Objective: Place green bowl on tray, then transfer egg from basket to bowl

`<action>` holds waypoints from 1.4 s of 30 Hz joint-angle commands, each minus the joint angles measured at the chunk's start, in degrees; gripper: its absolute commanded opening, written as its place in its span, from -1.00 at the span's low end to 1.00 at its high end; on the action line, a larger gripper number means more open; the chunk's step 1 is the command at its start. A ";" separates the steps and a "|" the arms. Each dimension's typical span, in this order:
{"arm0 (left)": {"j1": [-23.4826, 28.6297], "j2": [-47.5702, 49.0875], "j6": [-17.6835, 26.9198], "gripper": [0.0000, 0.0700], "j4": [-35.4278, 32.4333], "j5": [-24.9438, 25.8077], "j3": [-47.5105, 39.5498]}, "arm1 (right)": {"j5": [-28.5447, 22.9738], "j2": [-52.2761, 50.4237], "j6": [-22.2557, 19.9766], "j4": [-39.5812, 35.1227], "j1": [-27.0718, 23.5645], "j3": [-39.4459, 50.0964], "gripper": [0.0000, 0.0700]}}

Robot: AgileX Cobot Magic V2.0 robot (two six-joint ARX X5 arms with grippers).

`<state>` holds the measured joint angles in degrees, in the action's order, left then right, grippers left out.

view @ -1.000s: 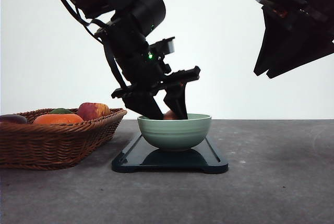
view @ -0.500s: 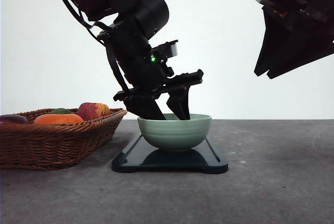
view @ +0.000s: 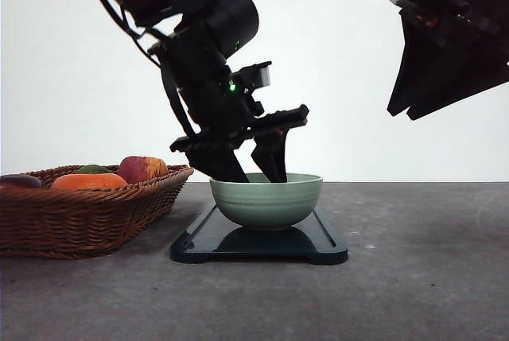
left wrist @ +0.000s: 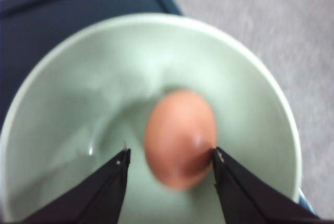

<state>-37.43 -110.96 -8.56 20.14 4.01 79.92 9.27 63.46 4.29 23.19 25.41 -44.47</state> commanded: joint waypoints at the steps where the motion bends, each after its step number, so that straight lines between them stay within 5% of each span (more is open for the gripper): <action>1: -0.61 -0.70 0.40 -0.09 3.17 0.11 3.51 | 0.15 0.48 -0.46 -0.07 0.33 -0.09 -0.52; 6: -0.23 0.54 0.61 -0.09 15.38 0.11 10.09 | 0.14 0.48 -0.46 0.46 0.33 -0.09 -0.52; 13: 1.03 7.34 2.56 -0.10 22.44 -0.01 9.35 | 0.13 0.48 -0.46 1.22 0.33 -0.09 -0.52; 27: 4.17 40.42 -0.94 -0.11 5.92 -2.12 -21.73 | 0.12 0.48 -0.48 1.53 0.33 -0.09 -0.52; 42: 8.72 63.92 -3.98 -0.11 6.79 -4.01 -42.07 | 0.16 0.48 -0.46 1.96 0.33 -0.09 -0.52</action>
<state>-28.58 -46.64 -12.09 27.61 0.16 37.52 9.27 63.46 4.29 25.21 25.41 -44.47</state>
